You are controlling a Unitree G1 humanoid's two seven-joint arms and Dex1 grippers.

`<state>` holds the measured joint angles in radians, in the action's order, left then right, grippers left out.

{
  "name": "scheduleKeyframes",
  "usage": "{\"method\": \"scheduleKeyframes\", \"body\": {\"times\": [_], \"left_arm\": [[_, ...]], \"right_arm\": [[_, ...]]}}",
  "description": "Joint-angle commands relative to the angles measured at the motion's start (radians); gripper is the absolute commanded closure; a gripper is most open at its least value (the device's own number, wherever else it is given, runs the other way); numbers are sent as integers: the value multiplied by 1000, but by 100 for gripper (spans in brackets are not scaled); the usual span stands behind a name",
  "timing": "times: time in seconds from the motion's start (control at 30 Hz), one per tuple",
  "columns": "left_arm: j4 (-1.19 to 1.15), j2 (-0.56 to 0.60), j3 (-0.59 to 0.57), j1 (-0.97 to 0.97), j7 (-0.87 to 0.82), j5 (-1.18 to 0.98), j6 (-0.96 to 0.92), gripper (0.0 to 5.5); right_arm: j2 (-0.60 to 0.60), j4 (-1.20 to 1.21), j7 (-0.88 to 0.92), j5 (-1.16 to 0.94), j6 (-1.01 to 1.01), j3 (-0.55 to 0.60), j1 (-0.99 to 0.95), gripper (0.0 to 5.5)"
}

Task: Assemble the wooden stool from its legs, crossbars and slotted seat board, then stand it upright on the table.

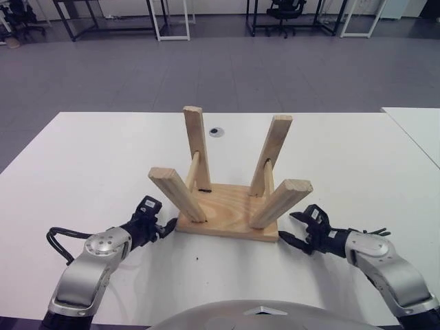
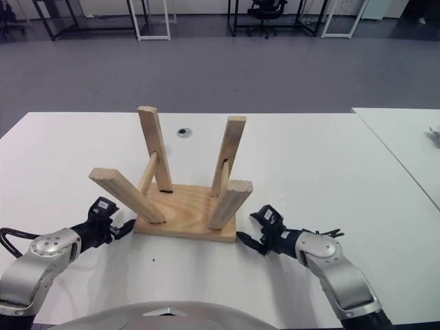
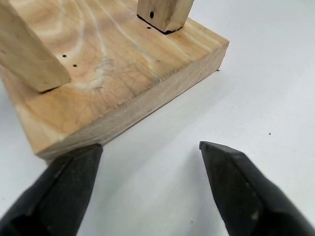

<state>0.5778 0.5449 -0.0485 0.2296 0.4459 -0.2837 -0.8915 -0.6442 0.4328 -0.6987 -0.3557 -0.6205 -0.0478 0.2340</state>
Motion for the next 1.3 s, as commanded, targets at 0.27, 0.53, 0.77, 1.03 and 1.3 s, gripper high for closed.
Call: {"method": "scheduleKeyframes", "body": {"times": [0.27, 0.53, 0.77, 1.03, 1.3], "left_arm": [[319, 221, -279, -19, 237, -382, -192, 177], [-37, 541, -356, 234, 635, -89, 297, 177], [-108, 427, -69, -94, 720, -201, 352, 177], [-184, 400, 95, -204, 785, -170, 407, 288], [-221, 372, 115, -252, 782, -169, 473, 380]], "right_arm": [[-183, 277, -160, -463, -167, 316, -57, 179], [-416, 58, -414, -107, 146, 234, 64, 179], [-291, -43, -514, -125, 190, 15, -217, 179], [-244, -82, -523, -101, 202, -58, -268, 316], [-187, -75, -514, -116, 239, -61, -305, 403]]}}
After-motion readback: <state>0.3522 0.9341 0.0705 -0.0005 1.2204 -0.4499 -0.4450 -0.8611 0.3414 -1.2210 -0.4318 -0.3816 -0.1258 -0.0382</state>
